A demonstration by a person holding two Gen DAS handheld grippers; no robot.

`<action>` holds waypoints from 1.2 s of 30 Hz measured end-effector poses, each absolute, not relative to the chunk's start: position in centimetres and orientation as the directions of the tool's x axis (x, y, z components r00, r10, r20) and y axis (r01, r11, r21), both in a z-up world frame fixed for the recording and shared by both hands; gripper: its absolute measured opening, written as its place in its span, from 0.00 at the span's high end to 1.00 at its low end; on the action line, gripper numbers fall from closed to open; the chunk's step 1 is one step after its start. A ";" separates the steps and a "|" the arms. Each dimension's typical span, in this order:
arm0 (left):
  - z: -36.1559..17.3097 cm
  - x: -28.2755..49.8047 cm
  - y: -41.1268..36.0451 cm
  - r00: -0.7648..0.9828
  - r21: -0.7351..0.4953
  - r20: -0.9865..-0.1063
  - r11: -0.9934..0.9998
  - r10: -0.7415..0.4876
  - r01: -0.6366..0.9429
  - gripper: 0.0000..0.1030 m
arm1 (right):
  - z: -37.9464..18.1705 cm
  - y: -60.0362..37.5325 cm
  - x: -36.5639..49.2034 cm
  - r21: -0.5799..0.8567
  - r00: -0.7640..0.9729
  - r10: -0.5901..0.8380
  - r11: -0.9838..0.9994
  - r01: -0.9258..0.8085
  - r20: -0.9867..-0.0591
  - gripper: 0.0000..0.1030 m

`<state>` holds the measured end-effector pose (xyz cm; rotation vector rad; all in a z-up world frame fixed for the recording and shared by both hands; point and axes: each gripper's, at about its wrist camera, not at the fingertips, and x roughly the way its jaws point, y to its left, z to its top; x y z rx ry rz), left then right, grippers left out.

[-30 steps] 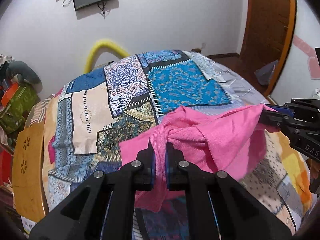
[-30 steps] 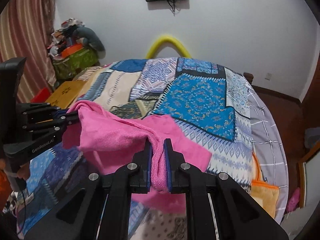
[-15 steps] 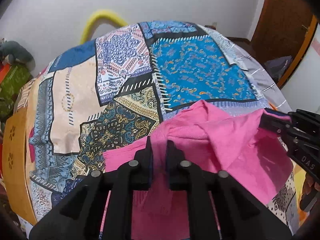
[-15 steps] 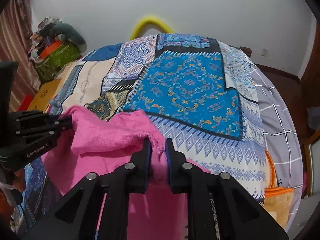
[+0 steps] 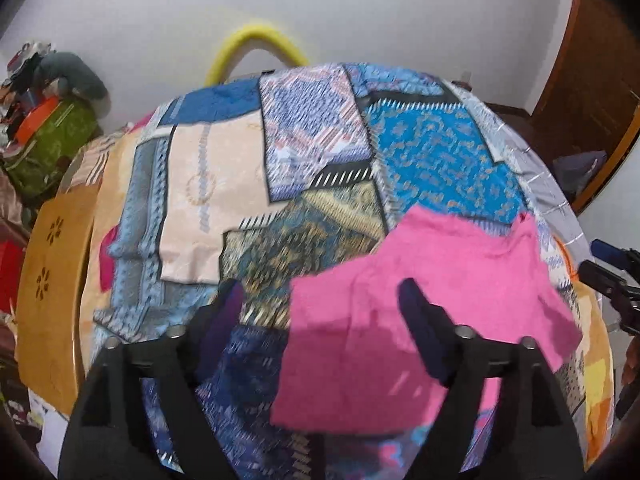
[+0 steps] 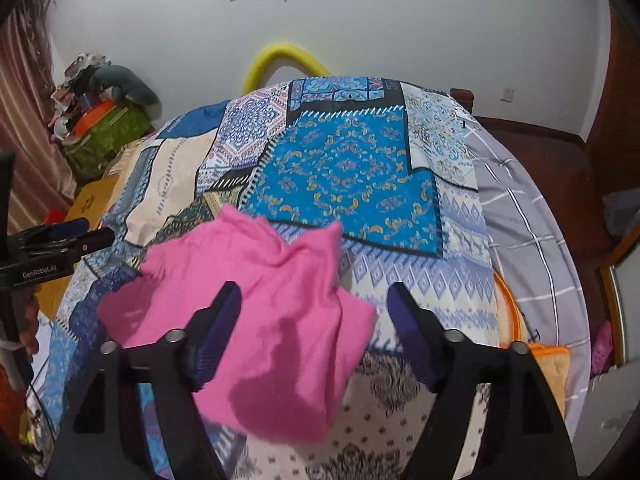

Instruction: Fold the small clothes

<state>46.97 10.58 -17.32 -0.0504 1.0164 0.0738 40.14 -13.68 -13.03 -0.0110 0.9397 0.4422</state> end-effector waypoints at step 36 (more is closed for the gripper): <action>-26.3 48.7 11.0 0.395 -0.474 -0.837 0.863 -0.380 -0.176 0.79 | -20.1 -13.4 40.5 0.395 0.378 0.498 0.861 -0.320 -0.780 0.77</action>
